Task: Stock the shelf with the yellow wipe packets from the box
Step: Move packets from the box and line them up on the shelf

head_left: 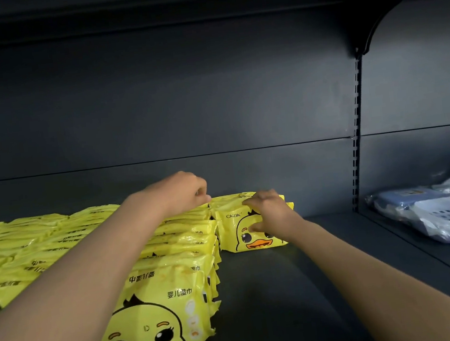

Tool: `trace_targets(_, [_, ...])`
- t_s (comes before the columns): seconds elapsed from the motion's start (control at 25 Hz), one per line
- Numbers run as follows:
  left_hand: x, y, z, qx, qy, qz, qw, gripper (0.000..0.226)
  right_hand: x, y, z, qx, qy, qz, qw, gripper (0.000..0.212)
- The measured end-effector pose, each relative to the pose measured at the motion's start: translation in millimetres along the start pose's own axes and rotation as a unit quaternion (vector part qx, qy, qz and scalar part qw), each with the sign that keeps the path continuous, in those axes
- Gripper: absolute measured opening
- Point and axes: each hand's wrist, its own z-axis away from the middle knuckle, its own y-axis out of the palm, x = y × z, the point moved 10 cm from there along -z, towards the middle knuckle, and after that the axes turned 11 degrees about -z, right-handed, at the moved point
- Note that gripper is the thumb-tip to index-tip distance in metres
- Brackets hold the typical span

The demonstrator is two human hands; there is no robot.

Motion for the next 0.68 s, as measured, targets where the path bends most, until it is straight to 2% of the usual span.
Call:
trace_targets(0.16, [-7.3, -6.7, 8.1, -0.048, -0.003, 0.052, 0.998, 0.023, 13.8, -2.8, 0.8, -0.016, -0.004, 0.059, 0.998, 0.053])
trace_targets(0.32, [-9.3, -25.6, 29.0, -0.092, -0.018, 0.092, 0.991, 0.021, 28.3, -18.5, 9.3, 0.017, 0.013, 0.149, 0.989, 0.052])
trace_targets(0.52, [7.4, -53.9, 79.3, -0.150, -0.063, 0.091, 0.983, 0.020, 45.6, -63.1, 31.8, 0.039, 0.079, 0.090, 0.992, 0.044])
trace_targets(0.68, [25.4, -78.6, 140.3, -0.225, -0.105, 0.085, 0.965, 0.021, 78.1, -95.6, 62.2, 0.038, 0.084, 0.076, 0.993, 0.045])
